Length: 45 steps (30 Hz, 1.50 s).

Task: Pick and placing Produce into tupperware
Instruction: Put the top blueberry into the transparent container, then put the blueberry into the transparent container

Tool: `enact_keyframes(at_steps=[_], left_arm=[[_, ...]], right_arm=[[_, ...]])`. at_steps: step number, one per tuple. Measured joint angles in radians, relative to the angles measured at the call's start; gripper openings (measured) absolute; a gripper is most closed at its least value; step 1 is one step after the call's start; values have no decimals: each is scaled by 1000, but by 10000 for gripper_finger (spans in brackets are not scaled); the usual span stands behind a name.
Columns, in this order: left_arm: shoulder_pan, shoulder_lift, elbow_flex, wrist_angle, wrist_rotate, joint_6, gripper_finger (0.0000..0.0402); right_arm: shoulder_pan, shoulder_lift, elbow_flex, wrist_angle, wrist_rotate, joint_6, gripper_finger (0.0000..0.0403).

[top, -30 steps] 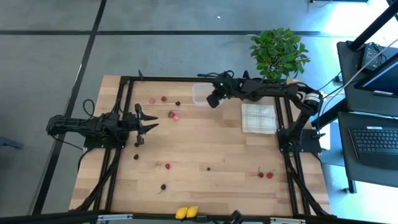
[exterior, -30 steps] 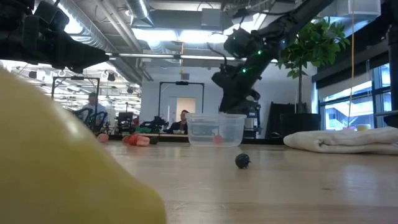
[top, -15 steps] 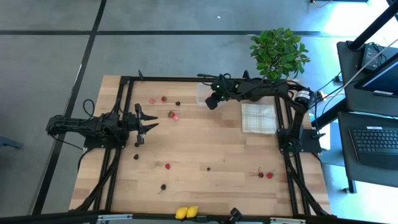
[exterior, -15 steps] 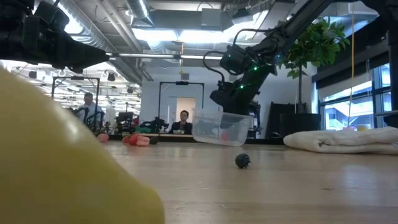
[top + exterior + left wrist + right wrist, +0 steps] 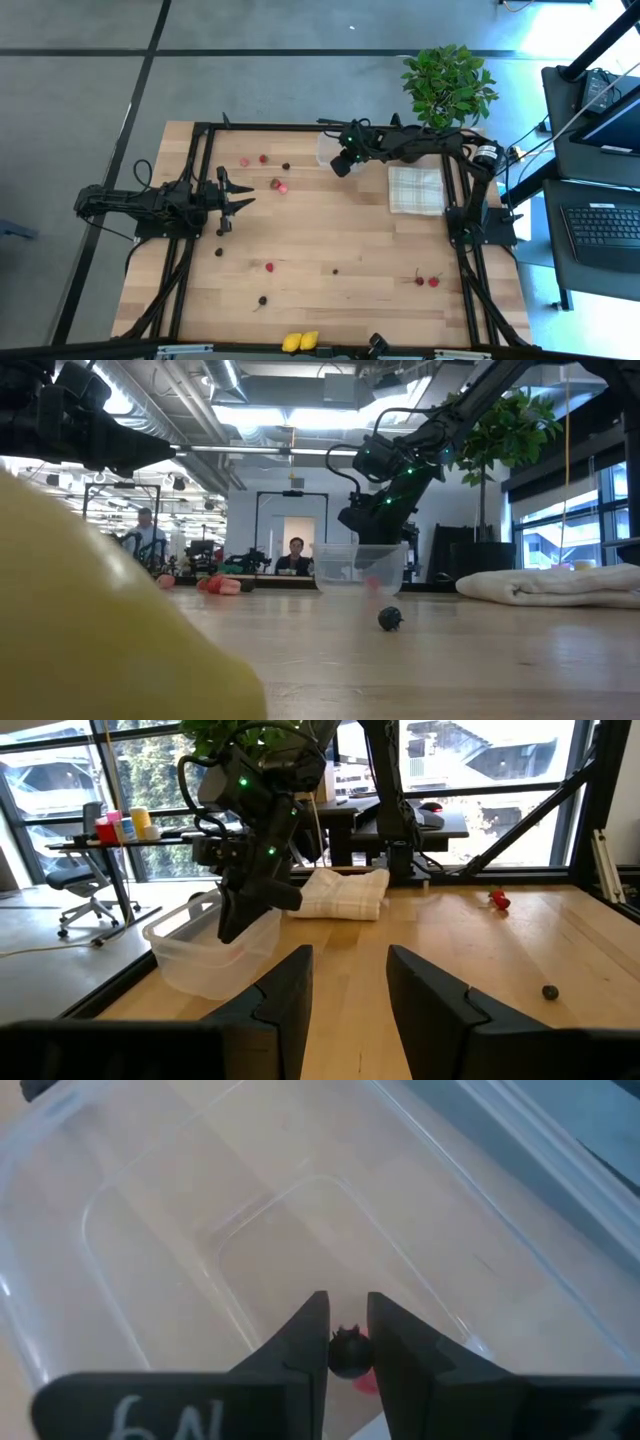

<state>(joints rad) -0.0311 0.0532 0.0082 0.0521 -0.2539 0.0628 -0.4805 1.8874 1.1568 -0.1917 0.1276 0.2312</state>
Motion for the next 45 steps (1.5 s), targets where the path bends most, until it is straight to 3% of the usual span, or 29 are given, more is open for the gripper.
enact_keyframes(at_steps=[33,38,45], left_arm=[[0,0,0,0,0,0,124],[0,0,0,0,0,0,124],[0,0,0,0,0,-1,124]], right_arm=[[0,-2,10,10,5,-37,124],[0,-2,93,-33,5,-60,124],[31,-2,326,-317,-2,-93,124]])
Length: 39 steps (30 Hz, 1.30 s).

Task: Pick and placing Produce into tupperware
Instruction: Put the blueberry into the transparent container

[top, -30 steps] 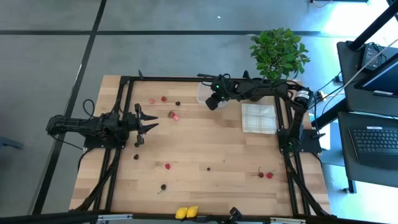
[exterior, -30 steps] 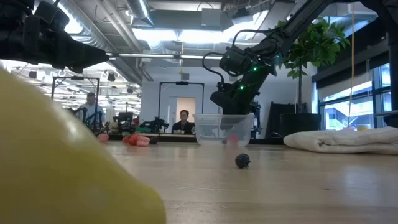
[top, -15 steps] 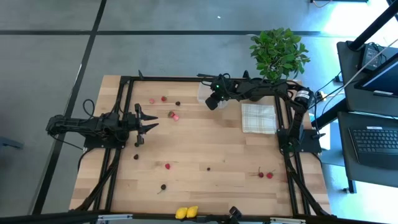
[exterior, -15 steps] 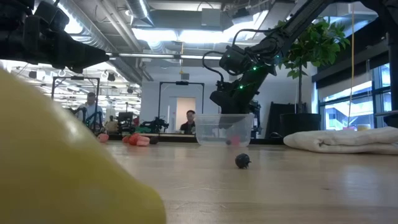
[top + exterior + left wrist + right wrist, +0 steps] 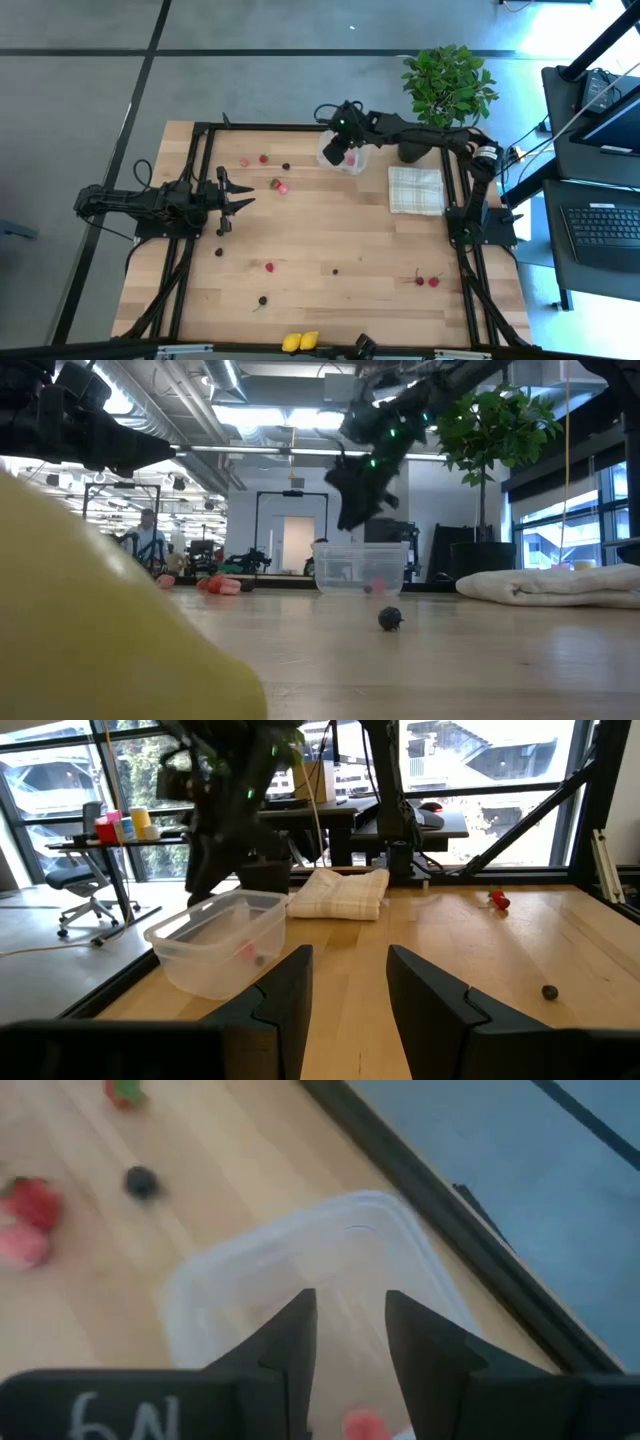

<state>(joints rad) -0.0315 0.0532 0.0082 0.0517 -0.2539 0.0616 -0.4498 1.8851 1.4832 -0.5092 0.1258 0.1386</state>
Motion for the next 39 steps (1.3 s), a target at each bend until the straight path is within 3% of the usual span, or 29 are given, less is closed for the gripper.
enact_keyframes(at_steps=[6,12,15,20,28,33,39], left_arm=[[0,0,0,0,0,0,124],[0,0,0,0,0,-1,124],[0,0,0,0,0,-1,124],[0,0,0,1,2,-1,124],[0,0,0,1,5,-1,124],[0,0,0,0,5,0,124],[0,0,0,1,5,0,124]], right_arm=[[107,-33,92,-203,-131,-13,124],[282,-163,-52,-186,-138,23,124],[379,-254,-198,-57,-127,64,124],[526,-375,-504,319,-123,88,124],[666,-356,-872,971,-120,88,124],[713,-256,-933,1201,-118,37,124],[754,-82,-845,1226,-117,-13,124]])
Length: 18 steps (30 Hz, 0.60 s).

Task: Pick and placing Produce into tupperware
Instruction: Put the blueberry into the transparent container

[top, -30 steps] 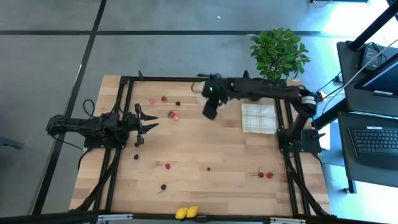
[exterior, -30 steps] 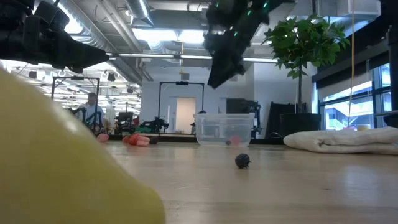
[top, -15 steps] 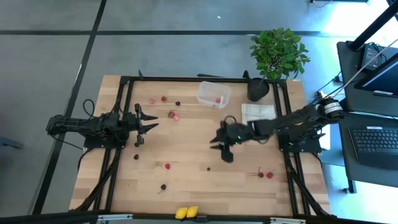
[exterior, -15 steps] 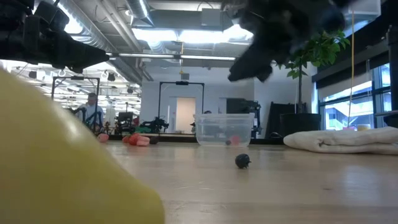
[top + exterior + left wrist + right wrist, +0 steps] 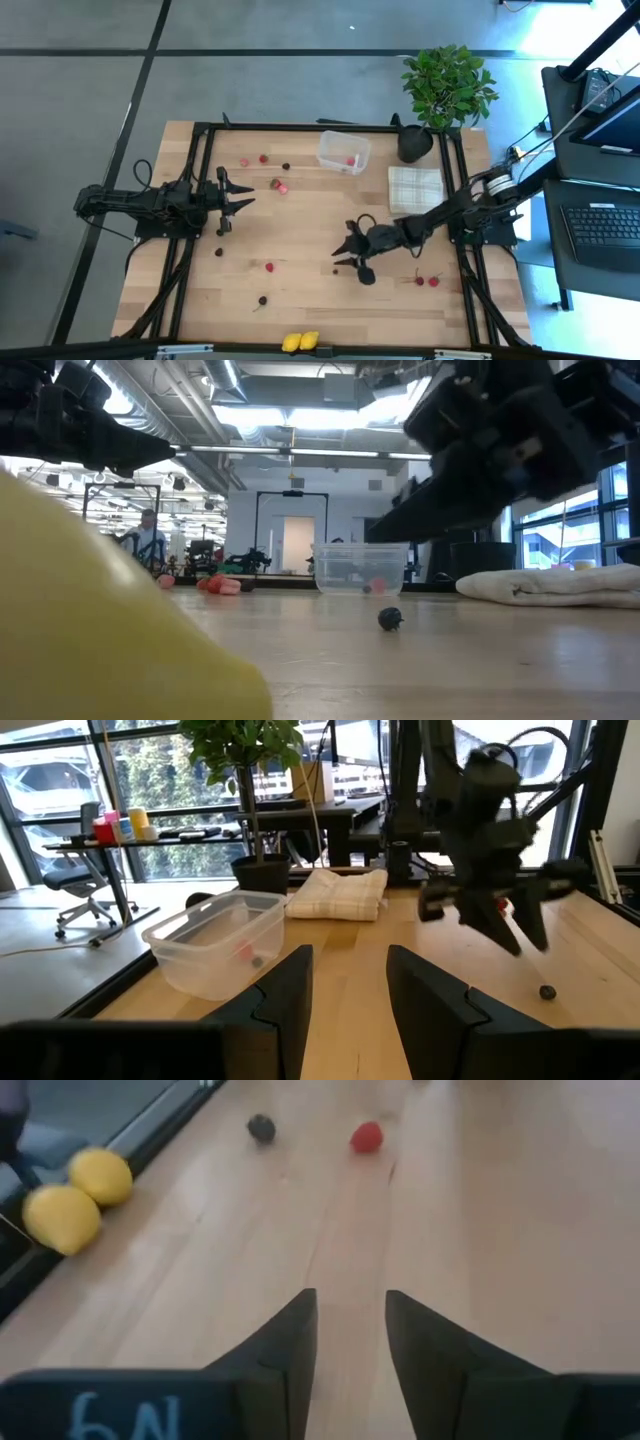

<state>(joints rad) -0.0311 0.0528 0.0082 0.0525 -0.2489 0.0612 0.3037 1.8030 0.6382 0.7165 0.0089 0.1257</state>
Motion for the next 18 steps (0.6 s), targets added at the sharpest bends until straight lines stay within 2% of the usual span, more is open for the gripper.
enact_keyframes(at_steps=[5,10,18], left_arm=[[0,0,0,-3,1,0,124],[0,0,0,-1,3,0,124],[0,0,0,-3,4,0,124]], right_arm=[[36,107,84,1,-1,-34,124],[59,143,97,-5,3,-20,124],[92,153,89,-33,112,-26,124]])
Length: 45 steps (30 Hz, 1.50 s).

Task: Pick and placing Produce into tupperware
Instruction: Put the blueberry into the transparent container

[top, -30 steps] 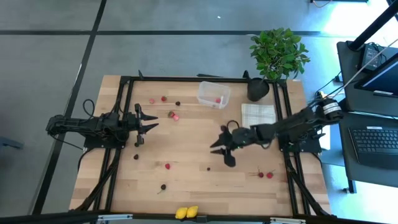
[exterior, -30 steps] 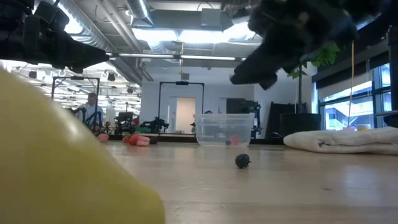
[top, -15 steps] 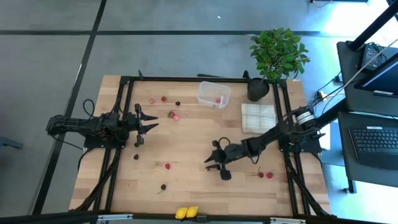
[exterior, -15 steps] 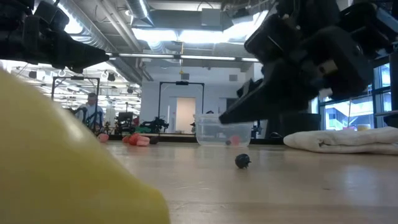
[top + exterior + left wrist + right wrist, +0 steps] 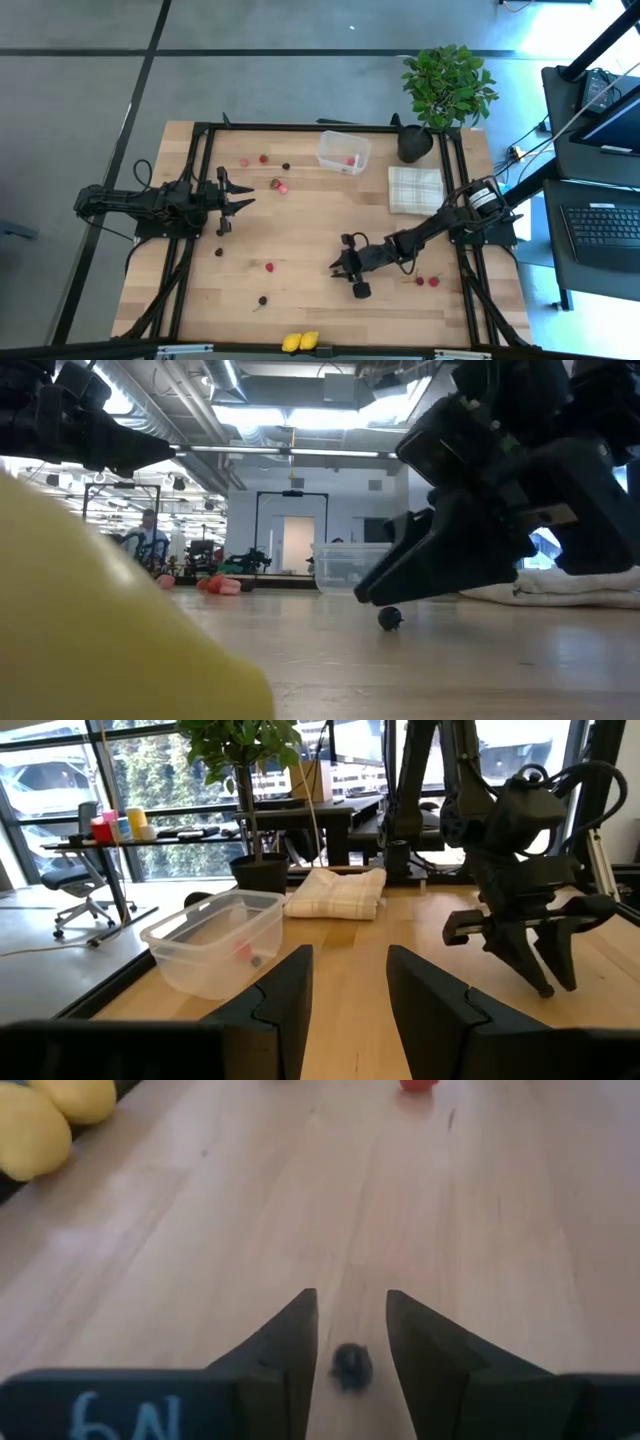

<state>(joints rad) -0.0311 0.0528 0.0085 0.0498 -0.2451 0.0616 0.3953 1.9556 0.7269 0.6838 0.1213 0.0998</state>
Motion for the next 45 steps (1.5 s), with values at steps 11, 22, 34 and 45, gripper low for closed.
enact_keyframes(at_steps=[11,22,34,45], left_arm=[[0,0,0,0,0,0,124],[0,0,0,0,0,0,124],[0,0,0,0,0,0,124],[0,0,0,0,-1,1,124]], right_arm=[[-1,0,0,-69,12,53,124],[2,-3,3,-115,41,57,120],[1,-3,1,-122,52,55,48],[-10,-12,-3,-88,40,76,49]])
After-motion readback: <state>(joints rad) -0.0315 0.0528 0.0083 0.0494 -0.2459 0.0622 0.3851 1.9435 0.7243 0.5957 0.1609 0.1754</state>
